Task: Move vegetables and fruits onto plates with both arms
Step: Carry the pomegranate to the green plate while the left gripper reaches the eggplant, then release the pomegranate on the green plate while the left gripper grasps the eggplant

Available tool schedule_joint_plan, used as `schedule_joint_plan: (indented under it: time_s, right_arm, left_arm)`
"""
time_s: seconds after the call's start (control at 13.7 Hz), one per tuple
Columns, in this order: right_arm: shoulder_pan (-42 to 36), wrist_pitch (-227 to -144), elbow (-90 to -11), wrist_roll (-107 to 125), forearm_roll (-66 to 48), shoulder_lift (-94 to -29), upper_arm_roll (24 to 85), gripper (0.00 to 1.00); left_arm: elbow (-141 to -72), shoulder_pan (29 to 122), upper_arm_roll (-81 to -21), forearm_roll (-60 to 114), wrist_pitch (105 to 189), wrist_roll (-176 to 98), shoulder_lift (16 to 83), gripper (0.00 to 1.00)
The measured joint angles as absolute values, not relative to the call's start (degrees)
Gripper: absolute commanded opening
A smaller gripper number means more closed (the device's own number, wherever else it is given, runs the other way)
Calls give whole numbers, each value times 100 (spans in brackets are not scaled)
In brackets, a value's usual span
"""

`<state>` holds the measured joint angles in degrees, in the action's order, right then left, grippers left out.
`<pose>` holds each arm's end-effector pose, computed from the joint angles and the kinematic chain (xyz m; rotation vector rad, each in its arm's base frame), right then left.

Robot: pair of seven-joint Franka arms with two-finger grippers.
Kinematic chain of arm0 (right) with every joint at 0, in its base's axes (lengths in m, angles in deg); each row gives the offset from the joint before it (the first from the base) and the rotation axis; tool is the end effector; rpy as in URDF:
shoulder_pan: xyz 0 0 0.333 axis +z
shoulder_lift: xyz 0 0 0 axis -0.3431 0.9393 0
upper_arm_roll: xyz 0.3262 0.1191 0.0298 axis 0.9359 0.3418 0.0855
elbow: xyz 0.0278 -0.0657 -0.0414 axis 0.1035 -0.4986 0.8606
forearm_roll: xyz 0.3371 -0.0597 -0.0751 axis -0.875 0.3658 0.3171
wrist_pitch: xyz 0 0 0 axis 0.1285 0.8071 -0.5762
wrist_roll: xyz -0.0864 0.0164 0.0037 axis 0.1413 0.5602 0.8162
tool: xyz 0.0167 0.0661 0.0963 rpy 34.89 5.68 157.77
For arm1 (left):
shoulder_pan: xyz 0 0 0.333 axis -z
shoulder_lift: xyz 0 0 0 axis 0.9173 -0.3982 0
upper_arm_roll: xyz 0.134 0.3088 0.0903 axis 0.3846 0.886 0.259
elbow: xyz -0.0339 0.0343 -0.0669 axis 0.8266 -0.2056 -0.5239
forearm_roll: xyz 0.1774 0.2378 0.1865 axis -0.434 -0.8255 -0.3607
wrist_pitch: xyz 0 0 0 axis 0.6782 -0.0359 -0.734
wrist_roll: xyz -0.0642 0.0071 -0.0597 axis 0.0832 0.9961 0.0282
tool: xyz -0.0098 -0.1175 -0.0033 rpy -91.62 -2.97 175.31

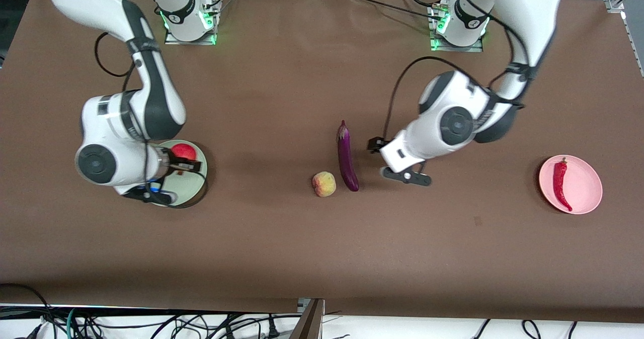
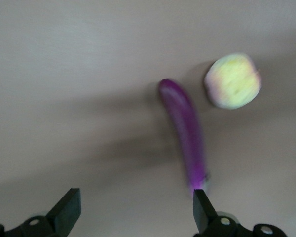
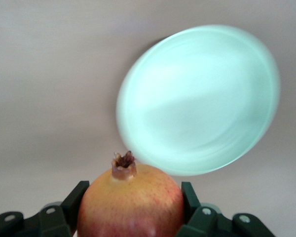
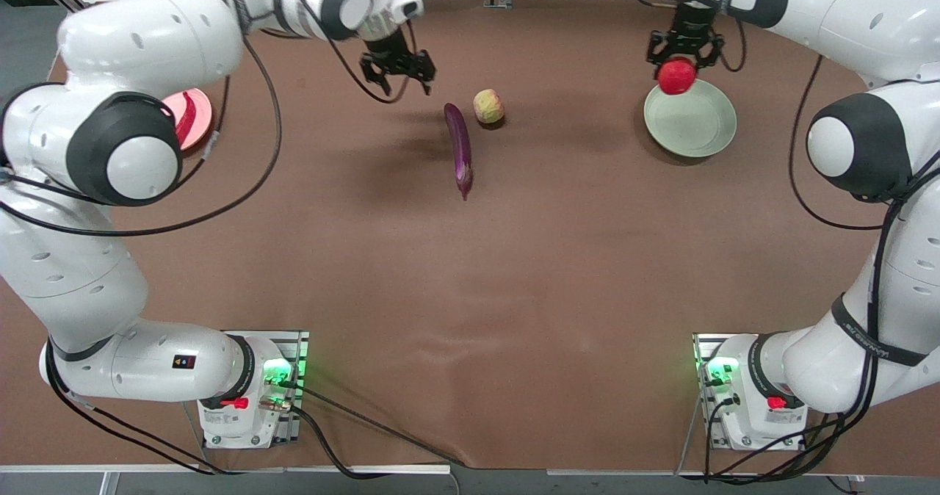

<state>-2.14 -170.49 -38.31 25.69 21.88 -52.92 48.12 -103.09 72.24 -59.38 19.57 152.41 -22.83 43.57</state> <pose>0.6323 0.1026 0.3587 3.0400 -0.1731 -0.4620 0.5727 -0.3107 0.3544 2.9094 -0.1288 -0.2086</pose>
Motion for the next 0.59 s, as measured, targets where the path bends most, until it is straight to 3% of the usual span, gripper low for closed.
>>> schedule_joint_plan:
  time_s: [0.37, 0.51, 0.59]
  right_arm:
    - [-281, -18653, -4982, 1617, 2187, -5209, 4454, 59]
    - [-334, -19202, -5363, 1508, 2187, -5152, 4451, 86]
    - [-358, -19290, -5444, 1495, 2187, -5145, 4451, 95]
  left_arm:
    - [-11543, 7967, -5852, 1869, 17863, -1077, 4030, 100]
    - [-11726, 8178, -5661, 1488, 18491, -929, 3786, 100]
    - [-11731, 8202, -5611, 1312, 18678, -902, 3644, 93]
